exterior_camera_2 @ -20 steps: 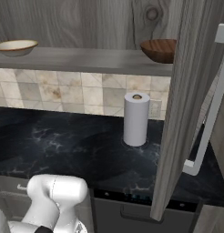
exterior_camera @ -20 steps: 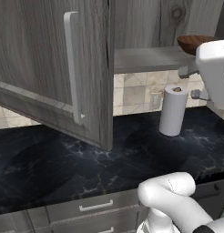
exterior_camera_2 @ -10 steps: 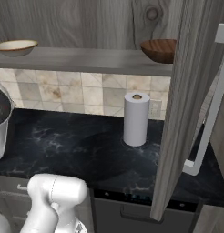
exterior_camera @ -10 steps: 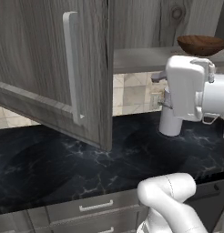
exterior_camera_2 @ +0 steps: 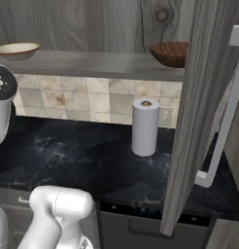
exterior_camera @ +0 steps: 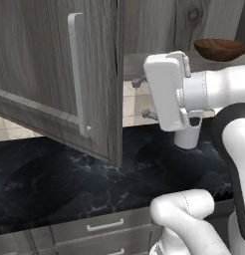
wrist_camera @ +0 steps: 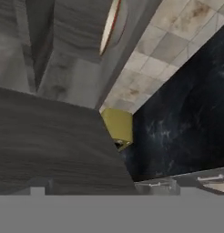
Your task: Move the bowls from the cabinet to the plates on the dining table.
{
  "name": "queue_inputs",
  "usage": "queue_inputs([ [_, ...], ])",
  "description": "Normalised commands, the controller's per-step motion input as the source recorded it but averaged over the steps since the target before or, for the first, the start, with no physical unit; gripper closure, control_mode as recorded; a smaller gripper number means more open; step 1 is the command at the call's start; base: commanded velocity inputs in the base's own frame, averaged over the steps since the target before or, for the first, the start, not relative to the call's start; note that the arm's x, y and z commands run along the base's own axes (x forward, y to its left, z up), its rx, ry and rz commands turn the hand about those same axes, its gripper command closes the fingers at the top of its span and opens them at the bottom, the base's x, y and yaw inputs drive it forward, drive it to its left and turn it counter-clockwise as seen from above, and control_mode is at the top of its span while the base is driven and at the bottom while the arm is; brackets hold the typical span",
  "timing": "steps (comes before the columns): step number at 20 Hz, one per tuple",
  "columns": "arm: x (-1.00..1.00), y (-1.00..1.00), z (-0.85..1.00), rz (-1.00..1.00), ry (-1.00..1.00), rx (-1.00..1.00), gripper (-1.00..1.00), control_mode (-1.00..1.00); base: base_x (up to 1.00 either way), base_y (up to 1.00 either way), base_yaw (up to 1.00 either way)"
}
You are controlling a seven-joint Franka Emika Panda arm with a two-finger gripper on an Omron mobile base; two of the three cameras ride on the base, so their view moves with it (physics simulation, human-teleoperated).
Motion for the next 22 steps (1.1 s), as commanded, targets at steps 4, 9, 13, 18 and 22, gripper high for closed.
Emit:
queue_inputs([
  [4, 0.12, 0.47, 0.00, 0.13, 0.18, 0.01, -1.00, -1.00, 0.00, 0.00, 0.00],
  [9, 0.27, 0.68, -0.22, 0.09, 0.17, 0.04, -1.00, -1.00, 0.00, 0.00, 0.00],
  [13, 0.40, 0.75, -0.40, 0.05, 0.15, 0.09, -1.00, -1.00, 0.00, 0.00, 0.00],
  [18, 0.21, 0.77, -0.25, 0.05, 0.08, 0.09, -1.00, -1.00, 0.00, 0.00, 0.00],
  [22, 0.00, 0.73, -0.01, 0.11, 0.15, 0.09, -1.00, -1.00, 0.00, 0.00, 0.00],
])
